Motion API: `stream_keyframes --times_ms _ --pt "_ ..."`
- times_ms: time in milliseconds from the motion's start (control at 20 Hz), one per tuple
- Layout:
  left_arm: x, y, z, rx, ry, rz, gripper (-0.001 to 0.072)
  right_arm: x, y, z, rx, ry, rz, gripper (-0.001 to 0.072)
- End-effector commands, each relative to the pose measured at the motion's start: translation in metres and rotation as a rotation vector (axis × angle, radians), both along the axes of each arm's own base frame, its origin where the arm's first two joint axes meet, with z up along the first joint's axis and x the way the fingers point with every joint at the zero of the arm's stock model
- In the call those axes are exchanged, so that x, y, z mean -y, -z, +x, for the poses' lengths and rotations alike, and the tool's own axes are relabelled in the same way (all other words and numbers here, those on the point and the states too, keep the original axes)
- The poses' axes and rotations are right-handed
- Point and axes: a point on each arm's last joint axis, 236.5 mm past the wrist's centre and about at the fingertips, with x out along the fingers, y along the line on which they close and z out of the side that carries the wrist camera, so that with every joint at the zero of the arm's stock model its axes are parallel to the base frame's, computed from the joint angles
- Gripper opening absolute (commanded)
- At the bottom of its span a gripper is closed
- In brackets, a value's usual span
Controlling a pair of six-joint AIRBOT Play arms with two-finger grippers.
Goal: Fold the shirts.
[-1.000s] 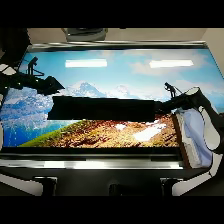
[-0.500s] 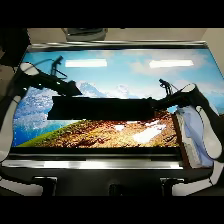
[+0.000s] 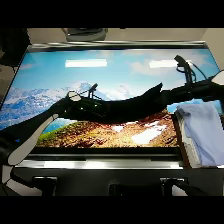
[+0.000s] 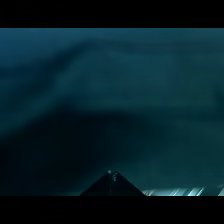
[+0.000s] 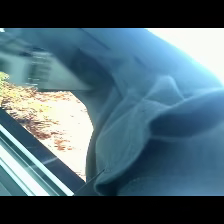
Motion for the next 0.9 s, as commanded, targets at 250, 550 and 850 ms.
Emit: stream_keyframes --times_ms 250,550,850 --pt "0.124 0.002 -0.035 -0.122 -0.027 -0.239 0.0028 -0.001 -0.088 -0.029 0.194 0.112 0.001 0.0041" --pt "0.034 -0.03 0.016 0.071 -0.024 -0.044 0.0025 -0.038 -0.069 0.005 0.161 0.037 0.129 0.0041" --pt "-0.162 -0.176 0.055 0.415 -0.229 0.211 0.0026 -0.189 -0.015 0.047 0.106 -0.112 0.403 0.0042"
